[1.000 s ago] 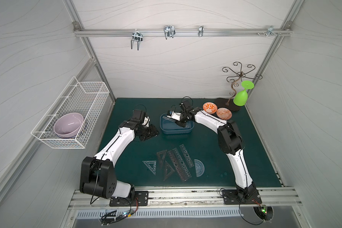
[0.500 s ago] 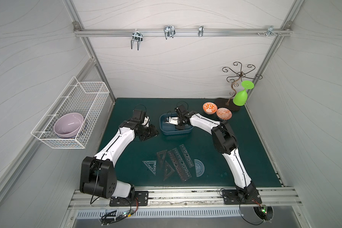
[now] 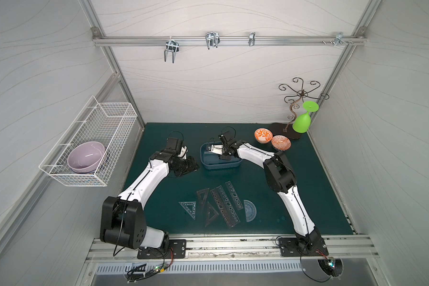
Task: Put the scattered rulers into the storage box
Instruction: Place the ruler in the storage box.
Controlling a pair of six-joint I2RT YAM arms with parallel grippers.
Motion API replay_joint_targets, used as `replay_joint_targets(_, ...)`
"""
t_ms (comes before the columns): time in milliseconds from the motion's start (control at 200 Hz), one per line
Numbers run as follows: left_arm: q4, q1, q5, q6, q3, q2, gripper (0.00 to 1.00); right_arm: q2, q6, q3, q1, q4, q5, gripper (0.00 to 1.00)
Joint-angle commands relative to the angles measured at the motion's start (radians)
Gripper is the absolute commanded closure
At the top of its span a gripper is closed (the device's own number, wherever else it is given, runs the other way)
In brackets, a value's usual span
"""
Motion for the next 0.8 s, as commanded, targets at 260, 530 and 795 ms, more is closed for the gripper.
replay_joint_targets(260, 0.005, 0.008, -0.021, 0.015, 0.005, -0.020, 0.43, 0.050, -0.085, -0.008, 0.005, 0.191, 0.071, 0.64)
replay_joint_targets(530, 0.013, 0.007, -0.012, 0.014, 0.005, -0.012, 0.43, -0.007, -0.071, -0.062, 0.013, 0.197, 0.058, 0.52)
replay_joint_targets(795, 0.031, 0.007, 0.004, 0.006, -0.009, -0.003, 0.42, -0.124, 0.005, -0.068, 0.022, 0.137, 0.056, 0.35)
